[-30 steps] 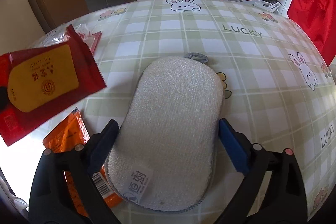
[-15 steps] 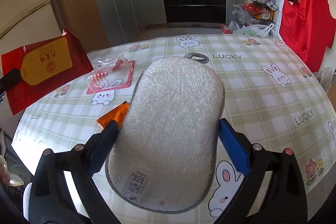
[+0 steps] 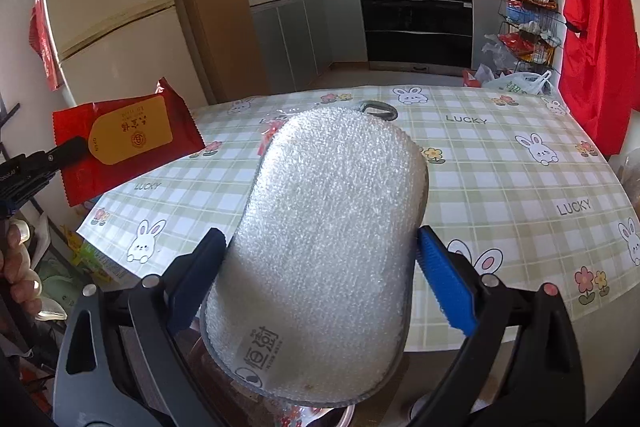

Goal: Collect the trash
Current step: 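Carry the red packet and white sponge over the brown bin and open both grippers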

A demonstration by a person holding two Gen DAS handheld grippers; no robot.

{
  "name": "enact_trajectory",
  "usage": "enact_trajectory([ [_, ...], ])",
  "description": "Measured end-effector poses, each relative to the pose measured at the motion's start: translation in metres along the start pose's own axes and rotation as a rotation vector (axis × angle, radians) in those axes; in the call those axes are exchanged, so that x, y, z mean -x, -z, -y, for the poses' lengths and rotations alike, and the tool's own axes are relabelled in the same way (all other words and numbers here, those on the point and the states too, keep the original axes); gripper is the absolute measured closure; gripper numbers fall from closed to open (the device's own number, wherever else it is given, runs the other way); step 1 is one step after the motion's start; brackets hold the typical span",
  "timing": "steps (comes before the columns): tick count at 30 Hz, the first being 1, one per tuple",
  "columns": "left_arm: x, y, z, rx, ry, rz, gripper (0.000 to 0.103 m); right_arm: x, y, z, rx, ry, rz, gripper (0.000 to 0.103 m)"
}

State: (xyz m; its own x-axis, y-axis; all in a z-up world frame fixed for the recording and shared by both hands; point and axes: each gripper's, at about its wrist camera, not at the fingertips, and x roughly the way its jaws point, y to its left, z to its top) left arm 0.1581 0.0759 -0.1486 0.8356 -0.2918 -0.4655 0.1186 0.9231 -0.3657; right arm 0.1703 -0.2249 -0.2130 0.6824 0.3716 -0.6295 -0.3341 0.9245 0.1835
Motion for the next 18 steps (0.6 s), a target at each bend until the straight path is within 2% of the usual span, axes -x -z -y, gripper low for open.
enact_trajectory([
  [9,0.055,0.022,-0.001,0.022,0.023,0.033,0.101,0.034,0.02,-0.051,0.083,-0.047,-0.011,0.009],
  [18,0.095,0.039,-0.003,0.029,0.051,0.048,0.101,0.045,0.04,-0.096,0.16,-0.095,-0.053,0.009],
])
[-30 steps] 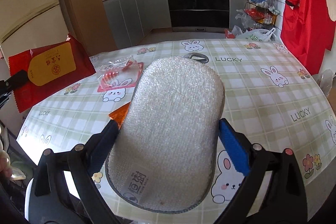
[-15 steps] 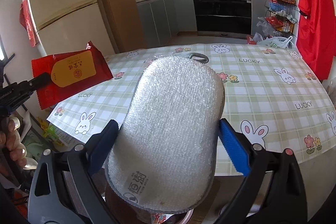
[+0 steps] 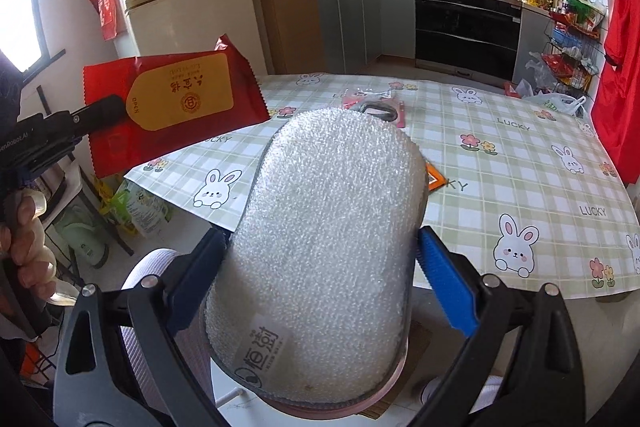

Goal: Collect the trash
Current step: 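Carry the red packet and white sponge over the brown bin and open both grippers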

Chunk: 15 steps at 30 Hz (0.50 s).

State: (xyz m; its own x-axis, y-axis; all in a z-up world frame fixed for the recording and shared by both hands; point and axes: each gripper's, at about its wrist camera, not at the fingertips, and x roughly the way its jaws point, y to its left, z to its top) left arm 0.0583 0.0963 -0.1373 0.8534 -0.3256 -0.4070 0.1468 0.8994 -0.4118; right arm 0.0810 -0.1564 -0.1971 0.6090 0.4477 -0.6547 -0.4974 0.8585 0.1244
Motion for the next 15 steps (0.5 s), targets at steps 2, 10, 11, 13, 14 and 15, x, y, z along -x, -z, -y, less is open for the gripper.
enact_trajectory([
  [2,0.004,0.002,0.0,0.001,0.003,0.004,0.101,0.0,0.001,-0.006,0.018,-0.013,-0.006,0.008],
  [10,0.003,0.003,-0.001,0.007,0.007,-0.002,0.101,-0.014,0.008,-0.015,0.043,-0.057,-0.065,0.006],
  [11,0.002,0.003,-0.001,0.007,0.007,-0.007,0.101,-0.015,0.008,-0.015,0.044,-0.058,-0.069,0.006],
  [13,-0.001,0.004,0.001,0.006,0.007,-0.016,0.101,-0.018,0.009,-0.013,0.045,-0.053,-0.07,0.006],
  [14,-0.003,0.004,0.0,0.005,0.007,-0.021,0.101,-0.018,0.008,-0.012,0.043,-0.048,-0.067,0.006],
  [15,-0.005,0.005,0.001,0.004,0.008,-0.027,0.101,-0.017,0.008,-0.01,0.036,-0.041,-0.058,0.006],
])
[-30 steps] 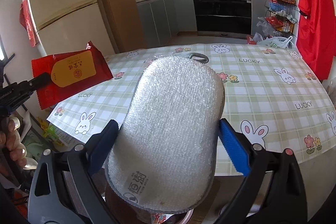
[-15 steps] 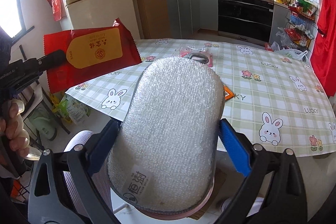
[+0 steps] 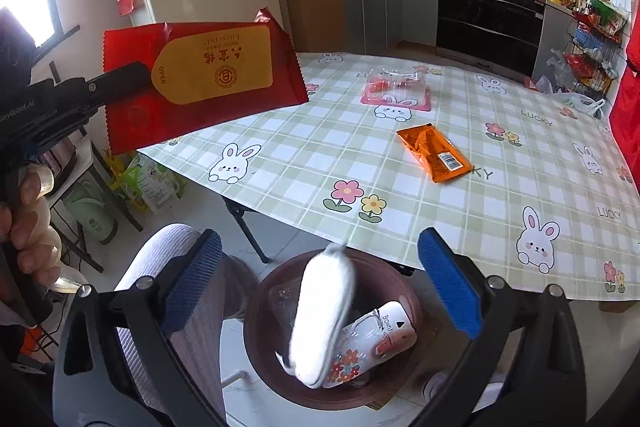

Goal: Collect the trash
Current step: 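Carry the red packet and white sponge over the brown bin and open both grippers, then grasp the orange packet with the right gripper while the left gripper moves to the clamshell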

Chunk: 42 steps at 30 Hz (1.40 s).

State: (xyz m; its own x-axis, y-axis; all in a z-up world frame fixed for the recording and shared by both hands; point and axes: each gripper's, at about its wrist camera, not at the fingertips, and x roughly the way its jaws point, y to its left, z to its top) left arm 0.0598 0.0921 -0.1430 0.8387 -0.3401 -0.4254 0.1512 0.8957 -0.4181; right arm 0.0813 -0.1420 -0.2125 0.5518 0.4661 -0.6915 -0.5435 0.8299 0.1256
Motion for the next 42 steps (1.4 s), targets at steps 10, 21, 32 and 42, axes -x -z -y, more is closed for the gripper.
enact_trajectory([
  [10,-0.024,0.022,0.017,-0.04,0.022,-0.111,0.101,0.03,-0.012,0.042,-0.124,0.111,0.137,0.006],
  [21,-0.042,0.044,0.041,-0.095,0.046,-0.192,0.101,0.056,-0.006,0.075,-0.219,0.172,0.214,0.006],
  [32,-0.05,0.053,0.051,-0.12,0.087,-0.243,0.101,0.055,-0.001,0.079,-0.236,0.174,0.205,0.006],
  [42,-0.049,0.053,0.039,-0.073,0.045,-0.224,0.021,0.048,0.0,0.077,-0.239,0.164,0.182,0.006],
])
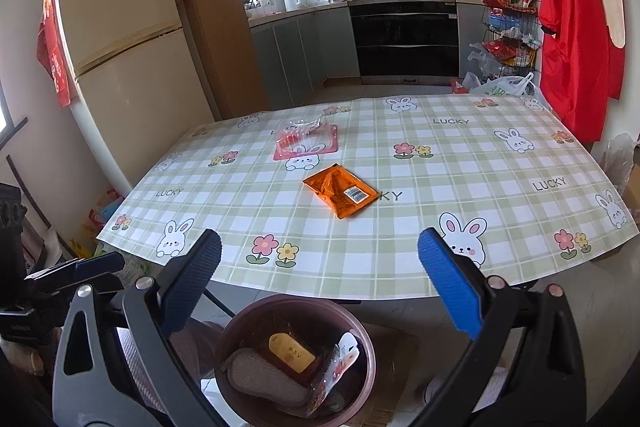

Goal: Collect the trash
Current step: 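Grasp the orange packet with the right gripper while the left gripper moves to the clamshell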

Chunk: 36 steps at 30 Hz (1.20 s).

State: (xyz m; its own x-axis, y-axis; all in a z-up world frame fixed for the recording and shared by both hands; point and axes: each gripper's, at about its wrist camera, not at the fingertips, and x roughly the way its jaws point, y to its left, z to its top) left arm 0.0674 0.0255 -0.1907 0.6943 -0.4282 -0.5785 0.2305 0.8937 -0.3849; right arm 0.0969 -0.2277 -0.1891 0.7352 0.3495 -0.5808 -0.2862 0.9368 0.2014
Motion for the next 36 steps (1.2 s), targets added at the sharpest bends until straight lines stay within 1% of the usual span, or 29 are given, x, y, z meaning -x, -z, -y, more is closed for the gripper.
enact_trajectory([
  [5,0.002,0.0,-0.01,0.039,-0.031,0.006,0.016,-0.004,0.002,-0.001,0.003,0.004,-0.012,0.006],
  [11,0.0,0.002,-0.018,0.059,-0.053,0.0,0.016,-0.009,0.007,0.0,0.005,0.01,-0.03,0.006],
  [19,-0.011,0.008,-0.033,0.097,-0.085,-0.029,0.016,-0.03,0.018,0.01,-0.002,0.034,-0.092,0.006],
  [28,-0.032,0.013,-0.061,0.159,-0.13,-0.078,0.015,-0.069,0.031,0.025,0.001,0.06,-0.189,0.006],
  [32,-0.043,0.011,-0.074,0.17,-0.141,-0.093,0.015,-0.096,0.029,0.031,0.055,0.062,-0.231,0.006],
  [36,-0.053,0.005,-0.086,0.177,-0.15,-0.1,0.015,-0.129,0.014,0.033,0.143,0.038,-0.251,0.006],
])
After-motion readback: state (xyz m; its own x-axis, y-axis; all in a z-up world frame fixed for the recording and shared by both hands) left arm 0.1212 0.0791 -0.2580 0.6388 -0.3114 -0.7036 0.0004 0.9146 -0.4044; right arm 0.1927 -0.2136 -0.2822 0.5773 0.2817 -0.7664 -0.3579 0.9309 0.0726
